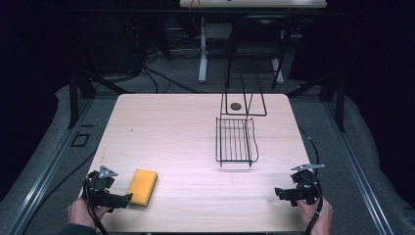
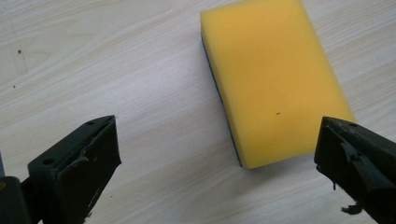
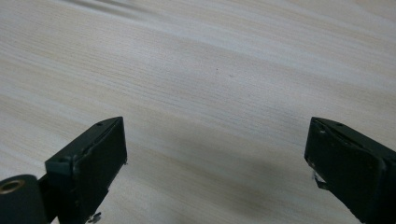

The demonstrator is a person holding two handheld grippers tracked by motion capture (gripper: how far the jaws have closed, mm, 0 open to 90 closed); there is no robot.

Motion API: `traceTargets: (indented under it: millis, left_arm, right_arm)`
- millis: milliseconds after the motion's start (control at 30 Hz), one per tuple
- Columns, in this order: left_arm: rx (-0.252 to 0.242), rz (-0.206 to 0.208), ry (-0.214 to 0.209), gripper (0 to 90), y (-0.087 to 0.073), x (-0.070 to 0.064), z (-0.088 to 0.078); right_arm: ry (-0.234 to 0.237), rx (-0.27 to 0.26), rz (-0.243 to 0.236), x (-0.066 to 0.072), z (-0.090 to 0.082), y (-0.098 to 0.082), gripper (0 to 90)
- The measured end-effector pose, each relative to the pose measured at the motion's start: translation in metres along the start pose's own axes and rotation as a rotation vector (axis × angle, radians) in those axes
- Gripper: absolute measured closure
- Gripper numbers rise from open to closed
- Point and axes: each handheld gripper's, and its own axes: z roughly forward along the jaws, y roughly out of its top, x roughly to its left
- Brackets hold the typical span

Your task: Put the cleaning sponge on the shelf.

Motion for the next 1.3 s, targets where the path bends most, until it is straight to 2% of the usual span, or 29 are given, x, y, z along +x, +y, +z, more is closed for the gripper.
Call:
traceTargets:
  millis: [333,400,600,867,1033,1133,1300]
  left_arm:
    - [-0.010,0.009,-0.042,0.0,0.006,-0.012,0.003]
    - [-0.012,-0.001,-0.044,0.0,0.007,-0.015,0.004]
    - [0.003,0.015,-0.061,0.0,0.011,-0.024,0.008]
    - [0.062,0.010,-0.077,0.0,0.015,-0.027,0.021]
    - [0.088,0.033,-0.090,0.0,0.019,-0.033,0.028]
    - [0.094,0.035,-0.091,0.0,0.019,-0.035,0.032]
    - [0.140,0.036,-0.093,0.2,0.020,-0.036,0.037]
  right_arm:
    - [0.005,-0.004,-0.002,0.000,-0.001,-0.001,5.7]
    - [0.005,-0.001,-0.003,0.001,-0.001,0.000,5.9]
    - [0.002,0.006,-0.012,0.003,-0.001,0.000,6.3]
    - [0.005,0.015,-0.029,0.005,0.002,0.001,6.7]
    - [0.007,0.014,-0.029,0.006,0.002,0.001,6.9]
    - [0.008,0.012,-0.035,0.007,0.002,0.001,7.0]
    - [0.011,0.014,-0.035,0.007,0.002,0.001,7.1]
